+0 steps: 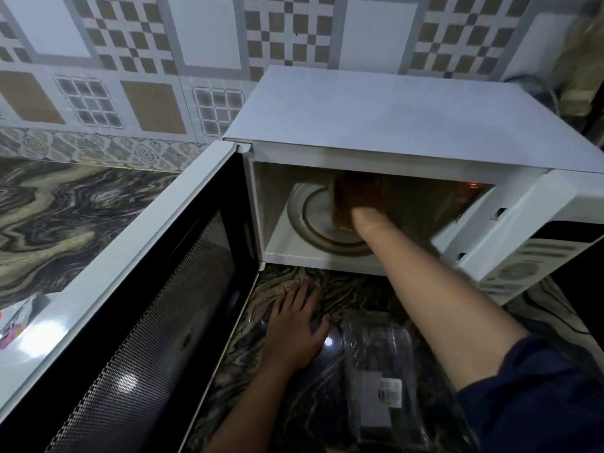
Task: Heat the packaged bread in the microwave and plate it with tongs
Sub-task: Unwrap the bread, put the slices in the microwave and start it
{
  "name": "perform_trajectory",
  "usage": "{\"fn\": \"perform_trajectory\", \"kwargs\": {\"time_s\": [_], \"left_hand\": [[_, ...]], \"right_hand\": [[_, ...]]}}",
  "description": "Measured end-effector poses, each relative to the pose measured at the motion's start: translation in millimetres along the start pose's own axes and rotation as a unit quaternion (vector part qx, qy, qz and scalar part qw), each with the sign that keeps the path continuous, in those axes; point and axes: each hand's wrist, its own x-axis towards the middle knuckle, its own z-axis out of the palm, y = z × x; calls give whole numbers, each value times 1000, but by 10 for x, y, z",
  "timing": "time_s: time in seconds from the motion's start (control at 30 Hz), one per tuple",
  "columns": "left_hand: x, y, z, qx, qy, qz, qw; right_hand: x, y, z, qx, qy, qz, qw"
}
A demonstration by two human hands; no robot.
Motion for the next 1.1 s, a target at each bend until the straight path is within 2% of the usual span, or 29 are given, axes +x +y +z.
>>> {"fn": "perform_trajectory", "kwargs": {"time_s": [0.1, 0.17, 0.2, 0.33, 0.43, 0.53, 0.63, 0.77, 0.83, 0.87, 0.97, 1.0, 1.1], "left_hand": [[-3, -14, 1, 12, -10, -2, 1000], [1, -25, -16, 7, -26, 2, 1000], [-11, -23, -36, 4, -33, 3, 999], [-206, 22, -98, -29, -31, -20, 999], [-495, 148, -148, -117, -6, -70, 991], [-765, 344, -241, -259, 21, -116, 959], [-989, 546, -300, -346, 7, -176, 921], [-1274, 860, -337, -498, -4, -229, 836], [-1365, 974, -319, -520, -19, -245, 818], [-1394, 1008, -293, -529, -28, -258, 808], [-1437, 1079, -206, -559, -37, -315, 766], [-1442, 1076, -181, -563, -37, -333, 755], [-1483, 1062, -155, -582, -22, -342, 737]], "right_hand": [[-204, 57, -198, 150, -1, 56, 987], [-441, 113, -427, 184, -68, 81, 977], [-582, 170, -516, 188, -72, 69, 977], [-1157, 476, -686, 219, 22, 23, 975], [-1627, 721, -589, 294, 7, 55, 954], [-2148, 872, -417, 333, -17, 87, 939], [-2623, 891, -255, 374, -54, 105, 920], [-3097, 893, -82, 388, -104, 124, 907], [-3219, 912, 20, 381, -138, 158, 901], [-3262, 912, 64, 408, -163, 185, 879], [-3350, 895, 123, 554, -229, 270, 754], [-3375, 893, 122, 584, -233, 282, 725], [-3439, 915, 124, 642, -207, 305, 673]]}}
